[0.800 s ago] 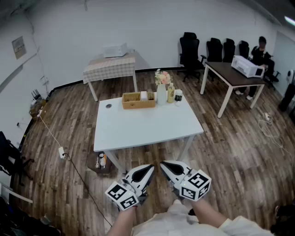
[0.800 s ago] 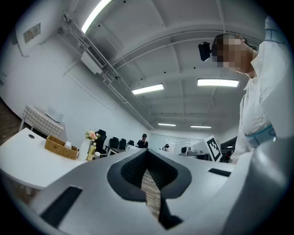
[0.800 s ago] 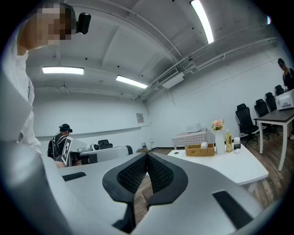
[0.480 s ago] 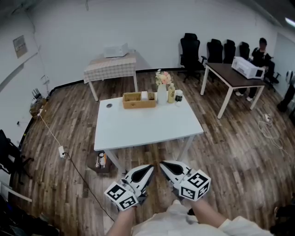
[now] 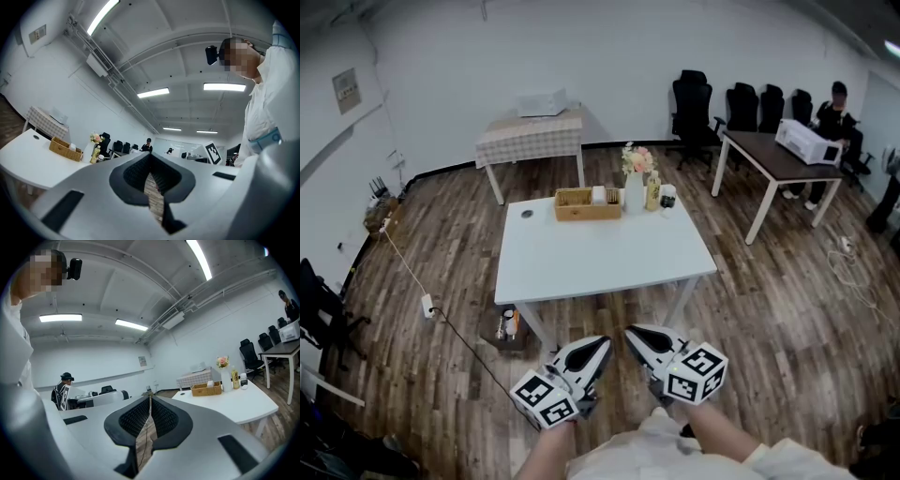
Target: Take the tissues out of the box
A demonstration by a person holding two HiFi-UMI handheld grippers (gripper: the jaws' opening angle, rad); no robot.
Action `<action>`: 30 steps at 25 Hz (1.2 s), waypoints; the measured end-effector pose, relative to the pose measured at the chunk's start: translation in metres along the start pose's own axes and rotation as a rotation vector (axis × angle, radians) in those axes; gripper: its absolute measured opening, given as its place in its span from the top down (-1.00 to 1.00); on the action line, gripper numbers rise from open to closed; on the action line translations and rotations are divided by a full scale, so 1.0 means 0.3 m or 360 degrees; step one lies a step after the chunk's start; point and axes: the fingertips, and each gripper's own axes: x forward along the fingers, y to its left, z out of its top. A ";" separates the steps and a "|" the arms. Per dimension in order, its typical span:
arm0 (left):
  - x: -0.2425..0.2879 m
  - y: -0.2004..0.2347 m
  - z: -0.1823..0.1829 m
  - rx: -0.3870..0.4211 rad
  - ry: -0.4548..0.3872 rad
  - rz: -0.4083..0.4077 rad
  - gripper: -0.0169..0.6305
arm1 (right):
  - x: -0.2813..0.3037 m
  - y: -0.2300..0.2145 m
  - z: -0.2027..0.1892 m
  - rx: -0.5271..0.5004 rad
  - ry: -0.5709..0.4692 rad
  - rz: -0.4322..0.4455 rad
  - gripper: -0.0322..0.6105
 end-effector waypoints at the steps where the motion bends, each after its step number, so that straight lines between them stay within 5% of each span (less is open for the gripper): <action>1: 0.000 0.001 -0.001 0.0003 0.0004 0.0000 0.94 | 0.003 0.003 -0.004 -0.0009 0.0010 0.0005 0.79; 19: -0.002 0.069 -0.022 -0.0029 0.0025 -0.0002 0.94 | 0.089 -0.022 -0.043 -0.0001 0.0071 0.0003 0.79; 30: 0.112 0.333 0.017 -0.0055 0.0032 0.0072 0.94 | 0.298 -0.264 0.017 0.0035 0.0091 0.0019 0.79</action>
